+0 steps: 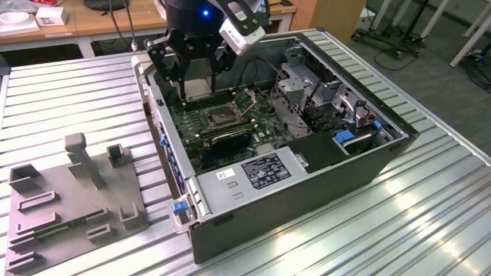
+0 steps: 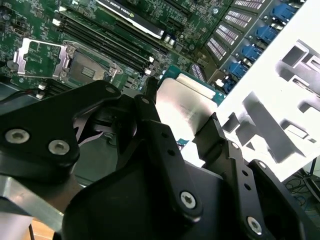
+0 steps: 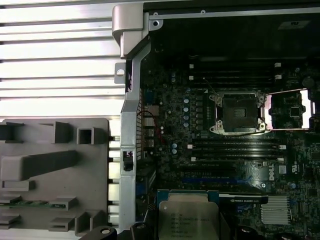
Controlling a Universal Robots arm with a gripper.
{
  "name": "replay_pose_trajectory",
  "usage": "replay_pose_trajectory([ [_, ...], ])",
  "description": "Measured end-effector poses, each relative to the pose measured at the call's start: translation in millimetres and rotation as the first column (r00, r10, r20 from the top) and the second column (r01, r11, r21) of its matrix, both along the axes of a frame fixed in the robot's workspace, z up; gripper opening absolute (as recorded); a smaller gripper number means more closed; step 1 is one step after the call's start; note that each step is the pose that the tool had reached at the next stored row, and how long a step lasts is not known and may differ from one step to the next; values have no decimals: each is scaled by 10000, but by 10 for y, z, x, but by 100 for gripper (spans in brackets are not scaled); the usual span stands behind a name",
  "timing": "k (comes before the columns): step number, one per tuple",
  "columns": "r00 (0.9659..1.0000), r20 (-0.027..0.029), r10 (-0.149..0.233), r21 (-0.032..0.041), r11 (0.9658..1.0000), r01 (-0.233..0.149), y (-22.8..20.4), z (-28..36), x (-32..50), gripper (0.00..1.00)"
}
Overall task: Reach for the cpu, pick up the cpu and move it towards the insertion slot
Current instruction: 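Pick up the cpu and move it towards the insertion slot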
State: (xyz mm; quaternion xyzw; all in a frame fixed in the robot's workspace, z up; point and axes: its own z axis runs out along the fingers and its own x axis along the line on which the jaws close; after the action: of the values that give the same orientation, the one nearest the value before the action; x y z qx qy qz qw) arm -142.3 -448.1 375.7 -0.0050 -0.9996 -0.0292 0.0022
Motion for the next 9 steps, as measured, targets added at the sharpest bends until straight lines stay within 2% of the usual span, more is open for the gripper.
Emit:
replay_pose_trajectory([
  [9,10000,0,-2,0,10000,2,0,0,35,55],
])
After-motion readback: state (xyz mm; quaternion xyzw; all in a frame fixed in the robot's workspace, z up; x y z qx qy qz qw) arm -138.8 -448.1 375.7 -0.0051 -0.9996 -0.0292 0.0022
